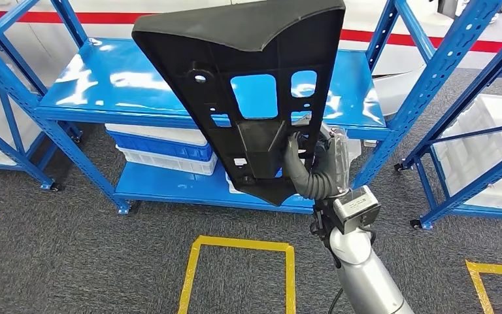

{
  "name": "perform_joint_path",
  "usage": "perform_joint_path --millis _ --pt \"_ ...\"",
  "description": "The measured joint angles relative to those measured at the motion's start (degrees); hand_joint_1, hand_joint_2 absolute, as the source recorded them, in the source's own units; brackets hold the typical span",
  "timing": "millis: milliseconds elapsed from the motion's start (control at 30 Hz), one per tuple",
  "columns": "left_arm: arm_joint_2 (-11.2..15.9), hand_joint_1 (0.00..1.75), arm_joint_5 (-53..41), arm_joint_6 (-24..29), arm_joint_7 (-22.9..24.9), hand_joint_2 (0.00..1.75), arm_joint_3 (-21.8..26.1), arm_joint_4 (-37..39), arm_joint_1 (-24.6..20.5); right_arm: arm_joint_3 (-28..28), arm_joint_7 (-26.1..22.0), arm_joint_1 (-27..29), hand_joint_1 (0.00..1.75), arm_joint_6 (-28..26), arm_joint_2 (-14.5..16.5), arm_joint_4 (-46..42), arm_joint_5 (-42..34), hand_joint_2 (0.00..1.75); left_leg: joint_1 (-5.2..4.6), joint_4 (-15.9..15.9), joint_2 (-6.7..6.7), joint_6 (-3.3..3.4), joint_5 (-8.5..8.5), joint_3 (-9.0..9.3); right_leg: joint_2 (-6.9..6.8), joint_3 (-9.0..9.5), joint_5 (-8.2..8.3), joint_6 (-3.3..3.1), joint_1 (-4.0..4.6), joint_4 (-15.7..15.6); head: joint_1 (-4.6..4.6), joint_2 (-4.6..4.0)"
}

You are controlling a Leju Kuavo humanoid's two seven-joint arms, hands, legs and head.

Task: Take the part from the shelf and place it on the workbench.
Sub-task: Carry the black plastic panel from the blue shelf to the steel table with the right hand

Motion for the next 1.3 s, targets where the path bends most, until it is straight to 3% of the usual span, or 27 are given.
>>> perform_joint_path --millis 33,100,133,200,233,267,300,367,400,467,500,533,600,633,700,767,800,867,900,933,1000,1033,1100,1133,1200,1267,1300 --pt "0.0 0.00 0.0 0.0 0.0 1.75 0.0 0.0 0.0 0.0 0.0 -0.1 1.75 0.0 0.0 0.0 0.0 1.75 -0.01 0.0 0.03 -0.29 0.54 -0.23 0.06 0.55 -0.45 -0.29 0.22 -1.5 0.00 0.00" --pt "0.1 0.00 0.0 0.0 0.0 1.75 0.0 0.0 0.1 0.0 0.0 -0.1 1.75 0.0 0.1 0.0 0.1 1.75 0.25 0.1 -0.06 -0.98 0.78 -0.82 0.06 -0.35 0.23 -1.04 -0.22 -1.8 -0.02 0.00" --pt "0.2 0.00 0.0 0.0 0.0 1.75 0.0 0.0 0.2 0.0 0.0 -0.1 1.75 0.0 0.2 0.1 0.1 1.75 0.43 1.1 -0.19 -1.36 -0.64 -1.39 -0.01 -0.86 0.89 -1.59 -0.50 -1.8 -0.07 0.00" --pt "0.2 0.00 0.0 -0.1 0.0 1.75 0.0 0.0 0.3 0.0 -0.2 -0.2 1.75 0.0 0.5 0.1 0.3 1.75 0.90 5.9 -0.49 -2.14 -6.36 -3.06 -0.18 -2.19 2.41 -2.38 -0.88 -1.9 -0.34 0.00" --pt "0.2 0.00 0.0 -0.2 0.0 1.75 0.0 0.0 0.3 0.0 -0.2 -0.2 1.75 0.0 0.6 0.1 0.3 1.75 1.17 9.6 -0.56 -2.52 -9.38 -3.88 -0.20 -2.89 3.15 -2.52 -0.88 -1.9 -0.45 0.00" --pt "0.3 0.00 0.0 -0.3 0.0 1.75 0.0 0.0 0.3 0.0 -0.3 -0.1 1.75 0.0 0.7 0.1 0.3 1.75 1.48 13.2 -0.60 -2.92 -11.16 -4.46 -0.23 -3.67 3.90 -2.43 -0.88 -1.8 -0.49 -0.01" --pt "0.3 0.00 0.0 -0.4 -0.1 1.75 0.1 0.0 0.3 0.0 -0.4 -0.1 1.75 0.0 0.8 0.1 0.4 1.75 1.84 16.0 -0.61 -3.31 -11.51 -4.52 -0.25 -4.52 4.65 -2.22 -0.93 -1.7 -0.48 -0.01" --pt "0.4 0.00 0.0 -0.6 -0.4 1.75 0.1 0.0 0.2 0.0 -0.4 0.0 1.75 0.0 0.9 0.2 0.6 1.75 2.59 16.0 -0.59 -3.98 -8.75 -1.98 -0.27 -6.46 5.86 -1.58 -1.20 -1.2 -0.49 0.00" --pt "0.4 0.00 0.0 -0.8 -0.5 1.75 0.1 0.0 0.2 0.0 -0.5 0.0 1.75 0.1 0.9 0.2 0.7 1.75 2.97 13.0 -0.59 -4.29 -7.37 0.85 -0.27 -7.32 6.29 -1.22 -1.37 -0.8 -0.50 0.00" --pt "0.5 0.00 0.0 -1.0 -0.8 1.75 0.0 0.0 -0.1 0.0 -0.5 0.0 1.75 0.1 0.9 0.2 1.1 1.75 3.21 5.1 -0.92 -4.65 -7.66 6.85 -0.28 -8.70 6.95 -0.45 -1.40 0.1 -0.57 -0.01" --pt "0.5 0.00 0.0 -1.1 -0.9 1.75 0.0 0.0 -0.2 0.0 -0.5 -0.1 1.75 0.2 1.0 0.2 1.2 1.75 3.13 2.3 -1.07 -4.51 -8.43 8.57 -0.32 -9.08 7.34 0.03 -1.30 0.4 -0.52 -0.01" --pt "0.5 0.00 0.0 -1.1 -1.0 1.75 0.0 0.0 -0.3 0.0 -0.5 -0.1 1.75 0.2 1.1 0.2 1.4 1.75 2.83 1.0 -1.20 -4.08 -8.99 9.09 -0.34 -9.32 7.83 0.58 -1.18 0.4 -0.46 0.00" --pt "0.5 0.00 0.0 -1.1 -1.0 1.75 0.1 0.0 -0.3 0.0 -0.6 -0.2 1.75 0.3 1.2 0.2 1.5 1.75 2.33 0.6 -0.92 -2.48 -8.11 8.02 -0.35 -9.71 8.66 1.65 -1.16 0.2 -0.31 0.00" --pt "0.5 0.00 0.0 -1.1 -1.0 1.75 0.1 0.0 -0.3 -0.1 -0.5 -0.1 1.75 0.3 1.2 0.2 1.6 1.75 2.12 0.5 -0.73 -1.51 -7.36 7.38 -0.31 -10.35 7.92 1.66 -1.21 0.8 -0.31 0.00" --pt "0.4 0.00 -0.1 -1.2 -1.0 1.75 0.1 0.1 -0.2 -0.2 -0.5 -0.1 1.75 0.3 1.2 0.3 2.0 1.75 1.92 0.3 -0.39 -0.03 -5.68 5.74 -0.20 -12.55 3.44 0.72 -1.34 5.3 -0.08 -0.01" --pt "0.5 0.00 -0.1 -1.3 -1.1 1.75 0.1 0.1 -0.3 -0.4 -0.4 0.0 1.75 0.3 1.2 0.4 2.6 1.75 1.55 0.3 -0.36 0.52 -4.04 3.73 -0.11 -14.58 -1.60 -0.04 -1.29 13.0 0.22 -0.01" --pt "0.5 0.00 -0.2 -1.4 -1.2 1.75 0.1 0.1 -0.2 -0.6 -0.4 0.0 1.75 0.3 1.2 0.4 2.9 1.75 1.39 0.3 -0.34 0.57 -3.21 2.66 -0.08 -14.74 -2.62 0.13 -1.23 16.1 0.26 0.00" --pt "0.5 0.00 -0.4 -1.7 -1.4 1.75 0.1 0.1 -0.2 -0.9 -0.3 0.2 1.75 0.3 1.2 0.4 3.5 1.75 1.10 0.4 -0.33 0.51 -1.74 0.63 -0.05 -12.73 -1.46 1.06 -1.00 17.5 0.31 0.01" --pt "0.5 0.00 -0.5 -1.9 -1.6 1.75 0.1 0.1 -0.2 -1.0 -0.2 0.3 1.75 0.3 1.3 0.5 3.9 1.75 0.98 0.4 -0.34 0.40 -1.03 -0.31 -0.05 -10.23 -0.22 1.36 -0.78 15.3 0.31 0.01" --pt "0.4 0.00 -0.6 -2.0 -1.8 1.75 0.1 0.1 -0.3 -1.0 -0.2 0.3 1.75 0.3 1.3 0.5 4.3 1.75 0.86 0.5 -0.35 0.24 -0.40 -1.06 -0.06 -6.95 0.40 1.26 -0.56 11.5 0.31 0.01" --pt "0.4 0.00 -0.8 -2.2 -2.4 1.75 0.0 0.0 -0.3 -1.1 -0.2 0.4 1.75 0.3 1.6 0.4 5.0 1.75 0.56 0.6 -0.31 -0.24 0.91 -2.02 -0.06 -0.52 -0.56 0.35 0.10 2.5 0.27 0.01" --pt "0.4 0.00 -0.8 -2.2 -2.5 1.75 0.0 0.0 -0.3 -1.2 -0.2 0.4 1.75 0.3 1.7 0.4 5.2 1.75 0.45 0.5 -0.25 -0.48 1.47 -2.17 -0.03 1.08 -1.35 -0.12 0.31 -0.3 0.20 0.01" --pt "0.5 0.00 -0.8 -2.2 -2.7 1.75 0.0 0.0 -0.2 -1.3 -0.2 0.5 1.75 0.2 1.9 0.3 5.3 1.75 0.57 0.4 -0.16 -0.98 2.36 -2.31 0.00 1.23 -1.38 -0.82 0.11 -1.7 -0.02 0.00" --pt "0.6 0.00 -0.8 -2.2 -2.8 1.75 0.0 0.0 -0.1 -1.3 -0.2 0.6 1.75 0.2 1.9 0.3 5.4 1.75 0.77 0.8 -0.22 -1.28 1.90 -2.56 -0.05 1.04 -0.95 -1.21 -0.17 -1.7 -0.07 0.00" --pt "0.7 0.00 -0.8 -2.2 -2.8 1.75 0.0 0.0 0.0 -1.3 -0.2 0.6 1.75 0.3 2.1 0.3 5.6 1.75 1.21 4.3 -0.40 -2.02 -1.83 -3.86 -0.28 0.45 0.03 -2.18 -0.68 -1.8 -0.30 0.00" --pt "0.7 0.00 -0.9 -2.2 -2.9 1.75 0.0 0.0 0.1 -1.3 -0.2 0.8 1.75 0.5 2.4 0.3 6.1 1.75 1.48 11.7 -0.51 -2.74 -7.07 -6.13 -0.60 -0.35 0.84 -2.69 -0.59 -1.7 -0.45 0.01" --pt "0.7 0.00 -1.0 -2.2 -3.0 1.75 0.0 0.0 0.1 -1.3 -0.2 1.1 1.75 0.7 2.4 0.3 6.3 1.75 1.61 15.1 -0.53 -3.02 -8.47 -6.98 -0.79 -0.66 1.16 -2.63 -0.58 -1.7 -0.46 0.00"
